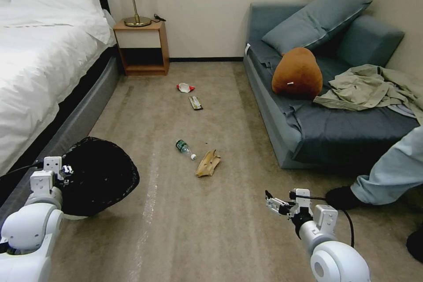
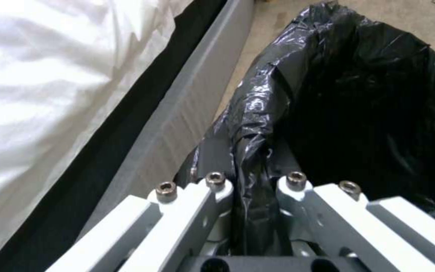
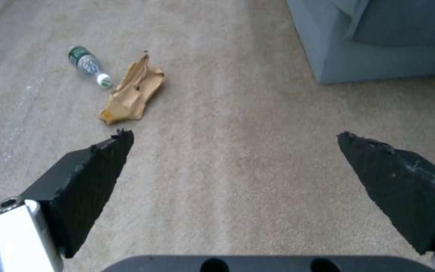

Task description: Pick up the trash bin, then pick up the garbage on the floor and place it into the trash bin.

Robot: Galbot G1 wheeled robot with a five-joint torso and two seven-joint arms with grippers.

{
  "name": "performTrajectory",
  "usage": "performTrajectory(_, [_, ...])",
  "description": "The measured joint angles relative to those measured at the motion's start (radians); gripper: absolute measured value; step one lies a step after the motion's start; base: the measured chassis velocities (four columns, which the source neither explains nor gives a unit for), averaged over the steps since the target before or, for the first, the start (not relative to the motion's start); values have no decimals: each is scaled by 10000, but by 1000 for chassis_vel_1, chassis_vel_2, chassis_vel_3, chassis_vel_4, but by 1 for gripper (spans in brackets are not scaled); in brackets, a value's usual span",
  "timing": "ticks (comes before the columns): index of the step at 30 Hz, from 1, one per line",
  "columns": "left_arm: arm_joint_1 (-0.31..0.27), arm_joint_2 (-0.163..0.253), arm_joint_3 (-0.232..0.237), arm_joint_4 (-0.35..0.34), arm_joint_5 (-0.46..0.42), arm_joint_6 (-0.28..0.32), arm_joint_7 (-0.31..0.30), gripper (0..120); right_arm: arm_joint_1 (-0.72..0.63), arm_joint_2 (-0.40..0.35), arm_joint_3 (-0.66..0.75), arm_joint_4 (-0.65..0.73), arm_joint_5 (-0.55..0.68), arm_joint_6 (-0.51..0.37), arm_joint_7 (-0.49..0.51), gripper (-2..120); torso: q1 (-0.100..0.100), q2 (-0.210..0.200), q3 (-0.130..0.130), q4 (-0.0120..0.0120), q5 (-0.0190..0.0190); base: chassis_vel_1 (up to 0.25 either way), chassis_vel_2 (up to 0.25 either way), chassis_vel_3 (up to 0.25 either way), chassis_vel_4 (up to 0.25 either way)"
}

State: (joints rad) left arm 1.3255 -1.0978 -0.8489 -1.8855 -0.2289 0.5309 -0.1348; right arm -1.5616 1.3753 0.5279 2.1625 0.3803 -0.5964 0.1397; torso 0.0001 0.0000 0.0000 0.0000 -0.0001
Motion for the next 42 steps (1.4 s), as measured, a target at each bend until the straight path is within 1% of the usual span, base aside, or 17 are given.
performTrajectory(13, [-8, -42, 59, -19, 89, -33, -7, 5, -32, 59, -76, -207, -203, 136, -80, 100, -1, 0, 0, 0, 0, 0, 0, 0, 0])
performTrajectory(22, [163, -138, 60, -56, 186, -129, -6, 5, -95, 99, -125, -192, -267, 177, -103, 100, 0, 0, 0, 0, 0, 0, 0, 0, 0])
performTrajectory(42, [228, -120, 16, -82, 164, -231, 84, 5, -208, 159, -186, -228, -525, 247, -148, 100, -1, 0, 0, 0, 1, -8, 8, 9, -7])
